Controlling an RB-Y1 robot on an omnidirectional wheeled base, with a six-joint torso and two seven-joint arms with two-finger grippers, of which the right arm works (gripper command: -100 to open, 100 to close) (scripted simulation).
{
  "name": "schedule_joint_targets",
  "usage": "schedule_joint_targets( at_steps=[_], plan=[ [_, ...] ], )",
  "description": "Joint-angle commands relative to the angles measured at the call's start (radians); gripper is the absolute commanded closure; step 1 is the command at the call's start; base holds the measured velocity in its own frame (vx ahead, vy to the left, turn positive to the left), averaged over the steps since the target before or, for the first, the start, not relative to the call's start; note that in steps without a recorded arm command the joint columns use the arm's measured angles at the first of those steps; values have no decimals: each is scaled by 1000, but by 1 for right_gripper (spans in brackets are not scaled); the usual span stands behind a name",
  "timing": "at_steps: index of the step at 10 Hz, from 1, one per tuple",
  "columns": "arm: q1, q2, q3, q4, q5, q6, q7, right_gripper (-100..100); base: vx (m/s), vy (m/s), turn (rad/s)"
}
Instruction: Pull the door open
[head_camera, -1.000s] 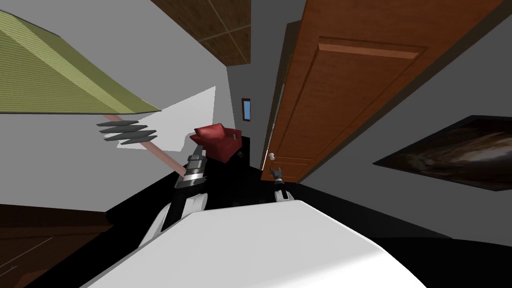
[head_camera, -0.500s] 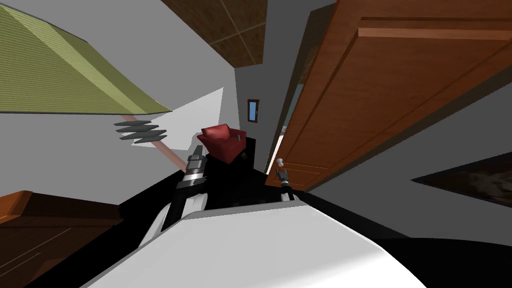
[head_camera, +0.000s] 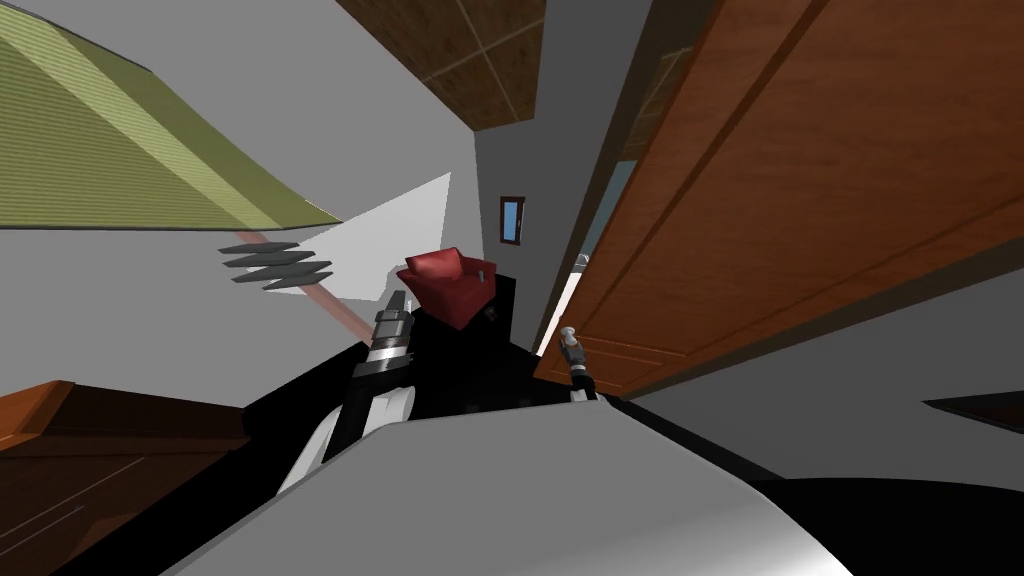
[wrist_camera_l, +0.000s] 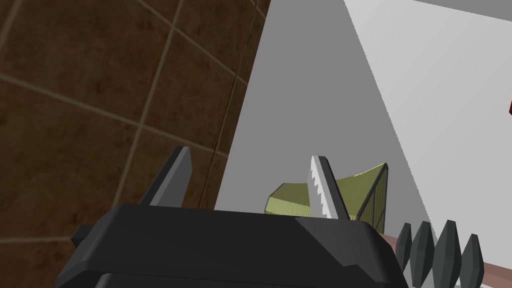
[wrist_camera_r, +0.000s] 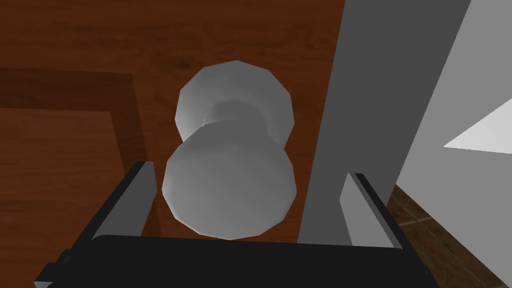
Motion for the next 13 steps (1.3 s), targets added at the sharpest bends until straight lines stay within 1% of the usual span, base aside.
schedule_joint_targets(
  at_steps=[1, 6, 7, 10, 13],
  plan=[
    [1, 2, 1, -1, 1, 2, 3, 100, -12, -8, -39],
    [1, 2, 1, -1, 1, 2, 3, 100, -14, -1, 1],
    [1, -2, 2, 0, -7, 3, -30, 100, -10, -7, 12],
    [1, -4, 8, 1, -17, 3, -80, 100, -15, -9, 16],
    [-1, -7, 19, 2, -35, 2, -164, 100, -23, -8, 25]
  ],
)
